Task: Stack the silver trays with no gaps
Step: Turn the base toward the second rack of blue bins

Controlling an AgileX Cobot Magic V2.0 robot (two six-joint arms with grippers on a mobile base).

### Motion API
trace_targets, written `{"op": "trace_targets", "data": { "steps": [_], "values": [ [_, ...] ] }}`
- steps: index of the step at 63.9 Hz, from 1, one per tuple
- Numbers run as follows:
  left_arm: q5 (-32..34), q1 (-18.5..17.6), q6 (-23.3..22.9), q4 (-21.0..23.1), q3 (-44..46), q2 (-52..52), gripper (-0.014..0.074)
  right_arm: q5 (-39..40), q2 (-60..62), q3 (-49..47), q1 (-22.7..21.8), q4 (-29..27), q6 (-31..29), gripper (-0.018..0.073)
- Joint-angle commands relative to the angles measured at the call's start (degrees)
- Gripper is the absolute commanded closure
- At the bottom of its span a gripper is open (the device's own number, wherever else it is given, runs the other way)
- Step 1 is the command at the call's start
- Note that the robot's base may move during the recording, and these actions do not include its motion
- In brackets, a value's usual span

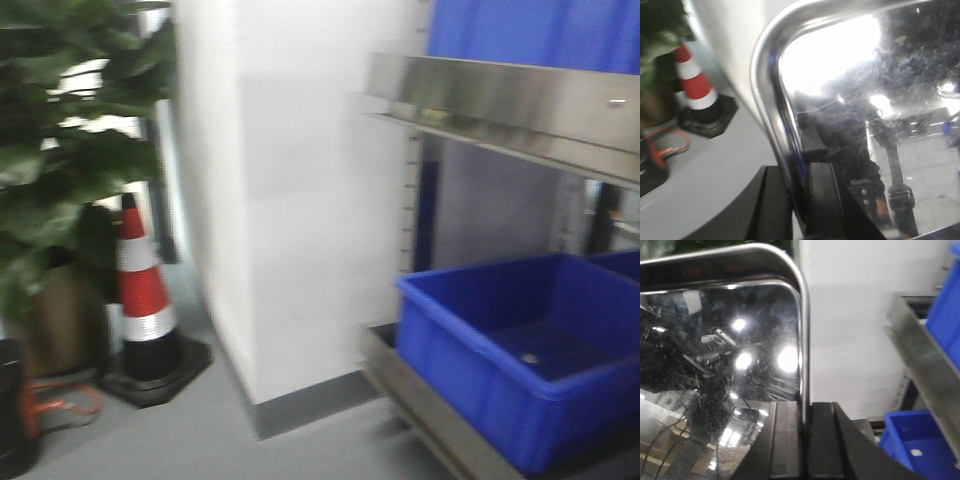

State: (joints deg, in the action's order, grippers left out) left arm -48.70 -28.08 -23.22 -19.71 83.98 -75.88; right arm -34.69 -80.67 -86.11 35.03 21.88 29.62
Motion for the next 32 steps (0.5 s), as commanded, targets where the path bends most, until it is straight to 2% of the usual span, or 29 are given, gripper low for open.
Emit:
{"op": "trace_targets", "data": {
  "steps": [1, 32],
  "values": [
    [1.7, -0.6, 1.8, 1.1, 0.2, 0.0, 0.0613, 7.3, 0.7, -0.4, 0.6, -0.6, -0.4, 0.0629],
    [1.7, -0.6, 1.8, 1.1, 0.2, 0.0, 0.0613, 7.3, 0.7, -0.4, 0.6, -0.6, -0.4, 0.0629]
  ]
}}
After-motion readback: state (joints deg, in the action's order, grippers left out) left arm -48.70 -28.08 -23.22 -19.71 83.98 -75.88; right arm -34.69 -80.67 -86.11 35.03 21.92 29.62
